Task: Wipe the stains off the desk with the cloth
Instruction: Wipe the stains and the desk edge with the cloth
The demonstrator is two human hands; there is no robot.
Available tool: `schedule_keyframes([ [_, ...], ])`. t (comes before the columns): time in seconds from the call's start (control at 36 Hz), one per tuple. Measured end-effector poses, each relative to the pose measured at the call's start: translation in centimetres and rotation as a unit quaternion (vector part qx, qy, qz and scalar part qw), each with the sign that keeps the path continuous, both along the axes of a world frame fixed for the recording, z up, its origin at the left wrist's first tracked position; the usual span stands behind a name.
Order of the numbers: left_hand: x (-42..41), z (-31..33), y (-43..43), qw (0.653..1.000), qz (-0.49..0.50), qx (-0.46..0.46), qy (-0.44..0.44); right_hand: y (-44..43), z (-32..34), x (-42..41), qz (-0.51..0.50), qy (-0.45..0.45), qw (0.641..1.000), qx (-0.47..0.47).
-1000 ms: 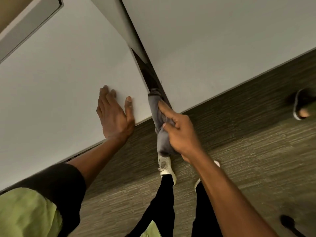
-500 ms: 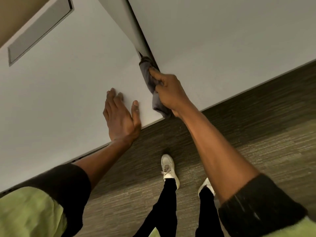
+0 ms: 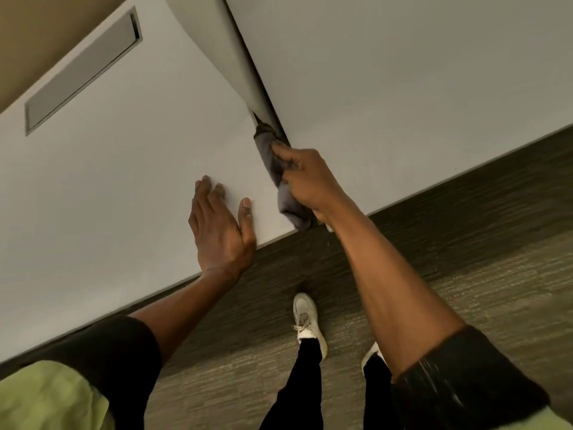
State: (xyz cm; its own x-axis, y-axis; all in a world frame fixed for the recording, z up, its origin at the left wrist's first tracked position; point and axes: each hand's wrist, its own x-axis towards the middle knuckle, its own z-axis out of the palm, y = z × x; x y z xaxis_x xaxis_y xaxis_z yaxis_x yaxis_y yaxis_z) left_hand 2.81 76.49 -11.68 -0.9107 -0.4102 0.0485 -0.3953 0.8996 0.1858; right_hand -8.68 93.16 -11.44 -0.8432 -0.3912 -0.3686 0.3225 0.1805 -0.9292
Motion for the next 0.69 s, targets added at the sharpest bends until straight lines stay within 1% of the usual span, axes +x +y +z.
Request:
schedule_keyframes([
  [0.06,0.0,0.1,0.0,1.0,-0.002,0.001,0.0,-1.3,0.3,-1.8,-0.004,0.015,1.0,0.021],
  [0.14,0.0,0.1,0.0,1.0,-0.001,0.001,-0.004,-1.7,0.3,-1.8,-0.01,0.008,1.0,0.014],
  [0.25,0.0,0.0,0.0,1.0,0.0,-0.005,-0.003,0.2,-0.2,2.9,-0.026,0.003,1.0,0.006],
  [0.31,0.0,-0.2,-0.1,1.0,0.0,-0.006,-0.002,1.6,-0.6,6.3,-0.043,-0.025,0.999,0.003],
  [0.36,0.0,-0.2,-0.1,1.0,0.001,-0.002,-0.001,2.9,-0.9,9.3,-0.058,-0.061,0.996,-0.023],
  [0.44,0.1,-0.2,-0.1,1.0,-0.001,0.007,0.002,3.7,-0.7,11.8,-0.067,-0.086,0.994,-0.029],
  [0.5,0.1,-0.1,-0.1,1.0,-0.001,0.007,0.005,3.4,-0.5,11.4,-0.061,-0.081,0.995,-0.013],
  [0.58,0.1,-0.1,-0.1,1.0,-0.002,0.01,0.005,2.2,-0.1,7.8,-0.046,-0.064,0.997,0.017],
  [0.69,0.0,0.0,0.0,1.0,-0.005,0.007,0.0,-0.3,0.1,1.4,-0.009,0.007,0.999,0.041],
])
